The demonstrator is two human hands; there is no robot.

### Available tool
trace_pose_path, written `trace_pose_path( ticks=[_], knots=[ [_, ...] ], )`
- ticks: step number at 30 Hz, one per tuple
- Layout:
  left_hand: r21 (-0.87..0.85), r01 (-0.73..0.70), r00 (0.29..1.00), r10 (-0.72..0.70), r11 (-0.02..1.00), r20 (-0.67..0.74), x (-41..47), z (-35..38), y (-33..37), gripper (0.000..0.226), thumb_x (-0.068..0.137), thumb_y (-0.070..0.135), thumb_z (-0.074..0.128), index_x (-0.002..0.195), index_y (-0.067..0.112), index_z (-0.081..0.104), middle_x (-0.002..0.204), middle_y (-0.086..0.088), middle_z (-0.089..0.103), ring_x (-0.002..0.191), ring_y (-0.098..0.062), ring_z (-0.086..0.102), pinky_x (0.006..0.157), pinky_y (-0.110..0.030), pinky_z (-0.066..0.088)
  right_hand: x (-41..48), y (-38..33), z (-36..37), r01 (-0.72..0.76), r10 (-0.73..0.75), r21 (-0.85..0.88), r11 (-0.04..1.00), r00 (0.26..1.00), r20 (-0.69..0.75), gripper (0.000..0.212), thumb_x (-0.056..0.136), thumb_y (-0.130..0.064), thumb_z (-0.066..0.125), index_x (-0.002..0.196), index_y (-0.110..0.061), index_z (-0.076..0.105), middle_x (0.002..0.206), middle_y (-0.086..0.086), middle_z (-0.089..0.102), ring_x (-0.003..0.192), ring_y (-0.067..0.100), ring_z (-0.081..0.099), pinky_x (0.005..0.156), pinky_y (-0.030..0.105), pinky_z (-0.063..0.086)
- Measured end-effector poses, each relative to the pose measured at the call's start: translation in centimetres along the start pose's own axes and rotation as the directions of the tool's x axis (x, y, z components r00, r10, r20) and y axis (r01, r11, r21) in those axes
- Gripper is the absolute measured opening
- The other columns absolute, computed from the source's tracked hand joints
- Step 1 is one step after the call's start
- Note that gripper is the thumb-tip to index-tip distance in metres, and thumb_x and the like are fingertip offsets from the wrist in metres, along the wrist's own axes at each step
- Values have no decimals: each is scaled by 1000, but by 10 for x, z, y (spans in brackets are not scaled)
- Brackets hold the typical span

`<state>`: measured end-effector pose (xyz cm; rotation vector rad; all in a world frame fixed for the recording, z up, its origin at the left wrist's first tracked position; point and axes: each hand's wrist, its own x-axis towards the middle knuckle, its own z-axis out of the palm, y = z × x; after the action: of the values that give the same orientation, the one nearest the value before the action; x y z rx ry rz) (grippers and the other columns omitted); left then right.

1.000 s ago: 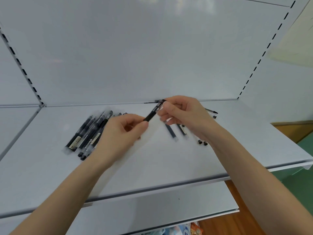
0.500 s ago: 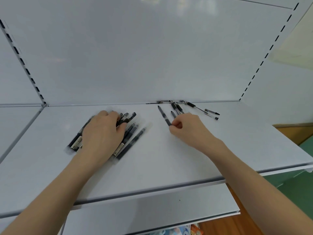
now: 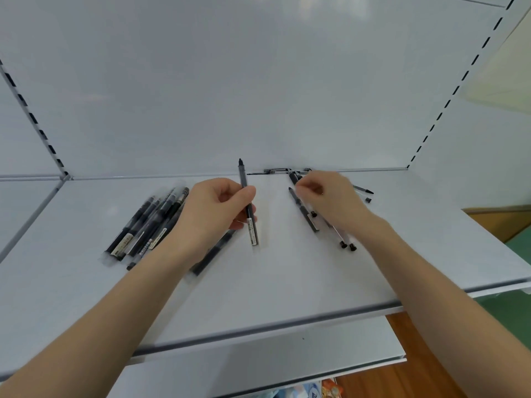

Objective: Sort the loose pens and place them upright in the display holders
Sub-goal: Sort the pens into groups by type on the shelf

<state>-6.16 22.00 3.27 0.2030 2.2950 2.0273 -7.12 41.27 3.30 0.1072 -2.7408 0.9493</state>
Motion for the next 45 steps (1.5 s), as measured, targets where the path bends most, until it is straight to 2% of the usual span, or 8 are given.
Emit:
trace_pose_path(
  ticks=[7, 12, 20, 25, 28, 31, 35, 45],
  knots=[
    [53, 4, 998, -8, 999, 65, -3, 8, -1, 19, 88, 18, 58, 70, 11, 61, 52, 6, 65, 53, -7, 65, 54, -20, 53, 66, 38, -9, -28, 21, -350, 936, 999, -25, 21, 90, -6, 47, 99, -1, 65, 107, 14, 65, 98, 30, 58, 83, 34, 44],
    [43, 21, 997, -24, 999, 72, -2, 6, -4, 19, 88, 18, 59, 70, 11, 61, 53, 5, 65, 55, -11, 66, 61, -27, 54, 90, 42, -1, -57, 122, -454, 889, 986, 113, 20, 88, -11, 57, 105, -5, 65, 116, 13, 62, 107, 30, 57, 88, 33, 45],
    [1, 48, 993, -48, 999, 106, -3, 5, -4, 19, 88, 16, 59, 70, 10, 61, 57, 2, 64, 54, -12, 65, 50, -19, 51, 92, 40, 3, -113, 189, -465, 878, 975, 119, 19, 86, -9, 56, 101, -1, 66, 109, 16, 66, 102, 31, 60, 78, 29, 43],
    [-10, 57, 990, -55, 998, 127, -4, 6, -4, 17, 88, 16, 58, 75, 8, 63, 61, -1, 65, 55, -11, 66, 48, -17, 49, 86, 41, -5, -94, 140, -374, 923, 985, 97, 22, 90, -13, 53, 106, -3, 65, 115, 13, 64, 108, 28, 57, 89, 32, 42],
    [-12, 61, 989, -59, 998, 135, -5, 6, -4, 15, 89, 16, 57, 80, 6, 65, 64, -2, 66, 55, -10, 66, 49, -17, 50, 77, 38, -13, -75, 81, -240, 968, 997, 17, 20, 91, -12, 51, 101, -3, 65, 109, 11, 65, 97, 23, 56, 80, 27, 40],
    [-23, 53, 989, -49, 998, 140, -6, 5, -3, 16, 89, 17, 56, 85, 6, 66, 62, 1, 66, 56, -9, 66, 49, -17, 50, 61, 25, -22, -63, 66, 64, 996, 997, -43, 17, 92, -11, 49, 98, -5, 64, 94, 5, 65, 85, 15, 55, 73, 22, 39],
    [-40, 42, 989, -36, 998, 147, -8, 6, 2, 14, 89, 16, 55, 86, 7, 66, 63, 2, 65, 55, -8, 65, 49, -16, 50, 30, 4, -29, -129, 75, 526, 841, 990, 123, 13, 96, -14, 47, 96, -13, 60, 85, -1, 68, 71, 6, 65, 64, 17, 49],
    [-18, 20, 987, -17, 1000, 162, -14, 6, 4, 15, 89, 18, 55, 85, 10, 67, 66, 0, 66, 59, -9, 67, 50, -17, 50, 1, -9, -34, -143, -13, 650, 747, 973, 228, 14, 95, -14, 47, 95, -14, 61, 83, -3, 71, 71, 7, 67, 64, 18, 52]
  ],
)
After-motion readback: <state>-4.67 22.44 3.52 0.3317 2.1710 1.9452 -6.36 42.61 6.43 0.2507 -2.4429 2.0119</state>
